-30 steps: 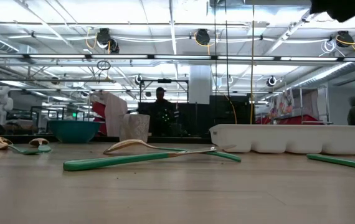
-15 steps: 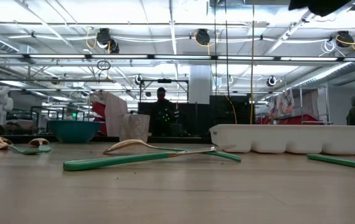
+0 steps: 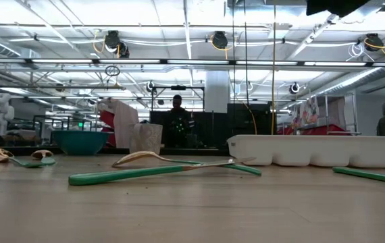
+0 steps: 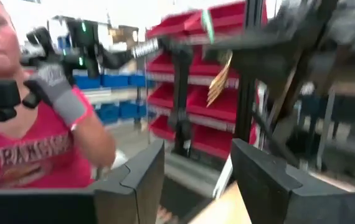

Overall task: Sort silverware
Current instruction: Put the green fork into the white silverware organizer

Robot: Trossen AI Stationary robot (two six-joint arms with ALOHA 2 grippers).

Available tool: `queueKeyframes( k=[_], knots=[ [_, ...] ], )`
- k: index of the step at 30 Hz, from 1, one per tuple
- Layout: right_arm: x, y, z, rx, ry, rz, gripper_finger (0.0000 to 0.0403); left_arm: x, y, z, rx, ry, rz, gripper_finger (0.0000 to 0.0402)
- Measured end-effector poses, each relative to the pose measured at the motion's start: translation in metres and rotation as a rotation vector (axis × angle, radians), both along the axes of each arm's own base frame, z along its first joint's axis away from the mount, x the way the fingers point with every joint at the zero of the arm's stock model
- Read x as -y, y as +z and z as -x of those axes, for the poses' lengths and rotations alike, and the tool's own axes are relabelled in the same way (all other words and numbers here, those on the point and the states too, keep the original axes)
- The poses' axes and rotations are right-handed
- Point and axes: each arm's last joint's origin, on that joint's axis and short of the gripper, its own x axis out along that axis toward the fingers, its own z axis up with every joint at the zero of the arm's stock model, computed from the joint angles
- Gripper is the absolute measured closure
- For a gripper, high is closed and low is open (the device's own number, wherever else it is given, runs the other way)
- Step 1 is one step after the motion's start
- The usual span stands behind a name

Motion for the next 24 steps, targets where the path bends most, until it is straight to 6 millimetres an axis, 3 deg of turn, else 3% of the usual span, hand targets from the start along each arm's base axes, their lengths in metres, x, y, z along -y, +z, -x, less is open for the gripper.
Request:
queueKeyframes(
  k=[4,9,15,18,24],
  knots=[
    [0.001,-0.001,0.006,-0.105,0.001,0.039,0.0225,-0.007,0.001,0.0,-0.064,-0.025,0.037,0.039],
    [0.009,0.018,0.03,-0.205,-0.111,0.16,0.0225,-0.012,0.004,0.004,-0.057,-0.205,0.032,0.039],
    [0.018,0.045,0.051,-0.087,-0.348,0.24,0.0225,-0.019,0.007,0.006,0.039,-0.326,-0.006,0.039],
    [0.02,0.045,0.05,-0.071,-0.369,0.26,0.0225,-0.02,0.006,0.006,0.107,-0.412,-0.036,0.039],
    [0.025,0.041,0.035,-0.082,-0.449,0.302,0.0225,-0.029,-0.005,-0.005,0.117,-0.41,-0.045,0.039]
  ],
)
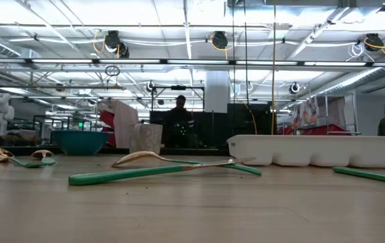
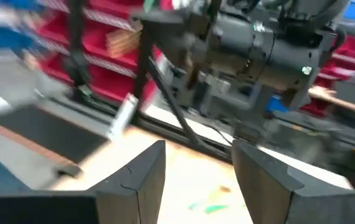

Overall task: Sort silverware
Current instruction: Put the green fork into the white silverware organizer

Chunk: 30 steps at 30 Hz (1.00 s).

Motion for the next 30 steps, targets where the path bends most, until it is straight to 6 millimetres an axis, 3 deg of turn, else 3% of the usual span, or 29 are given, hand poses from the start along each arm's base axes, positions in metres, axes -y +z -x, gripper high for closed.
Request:
queueKeyframes(
  k=[4,8,13,17,21,25,30],
  knots=[
    [0.004,-0.013,-0.012,-0.003,-0.082,0.137,0.0225,0.0,-0.003,-0.004,0.042,-0.041,-0.001,0.039],
    [0.003,-0.013,-0.02,0.108,0.071,0.198,0.0225,-0.001,0.0,-0.002,0.077,-0.084,-0.002,0.039],
    [0.005,-0.011,-0.024,0.18,0.243,0.137,0.0225,0.0,0.001,0.0,0.039,-0.146,-0.011,0.039],
    [0.006,-0.011,-0.022,0.14,0.347,0.059,0.0225,-0.001,0.002,-0.005,-0.08,-0.009,0.035,0.039],
    [0.008,-0.011,-0.013,0.018,0.335,0.012,0.0225,-0.003,-0.001,-0.013,-0.202,0.208,0.117,0.039],
    [0.011,-0.009,0.007,-0.131,0.276,-0.021,0.0225,-0.005,-0.01,-0.019,-0.311,0.37,0.127,0.039],
    [0.013,0.012,0.032,-0.112,0.244,-0.064,0.0225,-0.01,-0.023,-0.028,-0.277,0.674,0.074,0.039]
  ],
)
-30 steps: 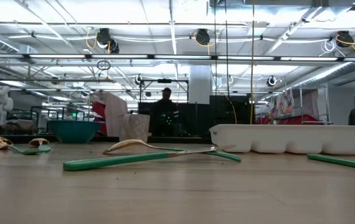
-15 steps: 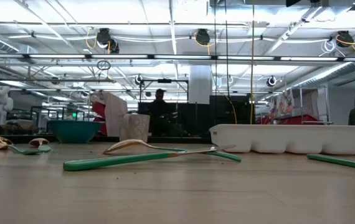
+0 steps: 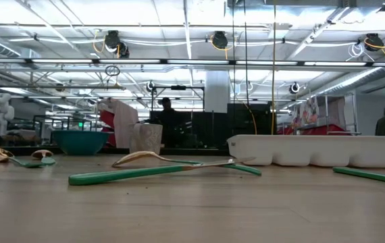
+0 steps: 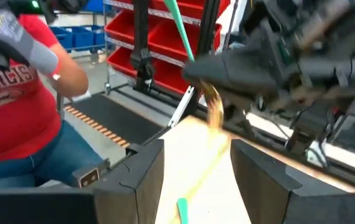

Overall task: Sort silverware
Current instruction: Put the green fork into the white silverware organizer

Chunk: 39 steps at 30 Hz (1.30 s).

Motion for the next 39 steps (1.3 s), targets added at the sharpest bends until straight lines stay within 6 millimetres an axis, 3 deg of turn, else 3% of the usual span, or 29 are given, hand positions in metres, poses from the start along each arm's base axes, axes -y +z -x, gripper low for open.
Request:
queueKeyframes(
  k=[6,18,31,39],
  knots=[
    [-0.001,0.002,0.004,0.011,0.01,0.01,0.0225,-0.005,-0.01,-0.007,-0.006,-0.026,-0.011,0.039],
    [-0.002,-0.031,-0.034,-0.079,0.05,0.003,0.0225,-0.012,-0.015,-0.01,-0.089,-0.046,0.04,0.039],
    [0.02,-0.027,-0.04,-0.086,-0.031,-0.133,0.0225,-0.013,-0.018,-0.01,-0.112,-0.055,0.034,0.039],
    [0.018,-0.034,-0.047,-0.13,0.033,-0.188,0.0225,-0.013,-0.019,-0.01,-0.102,-0.038,0.014,0.039]
  ],
)
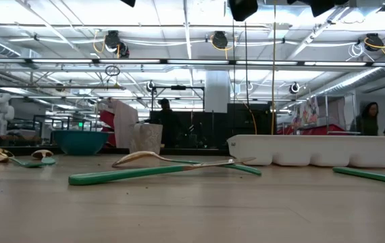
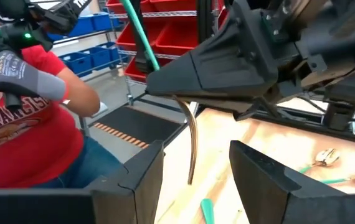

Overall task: Sort silverware
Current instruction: Put the green fork into the white silverware organizer

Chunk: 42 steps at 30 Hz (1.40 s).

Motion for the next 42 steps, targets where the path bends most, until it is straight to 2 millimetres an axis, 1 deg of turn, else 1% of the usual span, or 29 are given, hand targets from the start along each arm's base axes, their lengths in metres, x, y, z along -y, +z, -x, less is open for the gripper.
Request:
queueKeyframes(
  k=[6,15,19,23,28,32,35,39,42],
  knots=[
    [0.0,0.002,0.0,0.012,-0.001,-0.006,0.0225,-0.002,-0.001,0.0,-0.008,0.02,-0.003,0.039],
    [0.001,-0.016,-0.013,-0.057,0.019,-0.026,0.0225,-0.003,-0.001,-0.001,-0.002,0.023,-0.01,0.039],
    [0.0,-0.018,-0.015,-0.056,0.023,-0.037,0.0227,-0.002,-0.001,0.0,-0.004,0.022,-0.01,0.039],
    [0.002,-0.017,-0.015,-0.048,0.036,-0.041,0.0247,-0.002,-0.001,0.0,-0.004,0.022,-0.011,0.039],
    [0.002,-0.017,-0.015,-0.041,0.037,-0.035,0.0288,-0.003,-0.001,-0.001,-0.007,0.028,-0.012,0.039],
    [0.004,-0.017,-0.015,-0.045,0.04,-0.033,0.03,-0.003,-0.001,-0.001,0.004,0.047,-0.026,0.039],
    [0.01,-0.017,-0.015,-0.039,0.052,-0.038,0.0293,-0.003,-0.001,-0.001,0.02,0.046,-0.04,0.039],
    [0.019,-0.014,-0.015,0.007,0.029,-0.033,0.0269,-0.004,0.0,-0.002,0.046,0.084,-0.06,0.039],
    [0.029,-0.019,-0.012,0.054,0.02,-0.044,0.0252,-0.004,0.0,-0.002,0.052,0.106,-0.07,0.039]
  ],
)
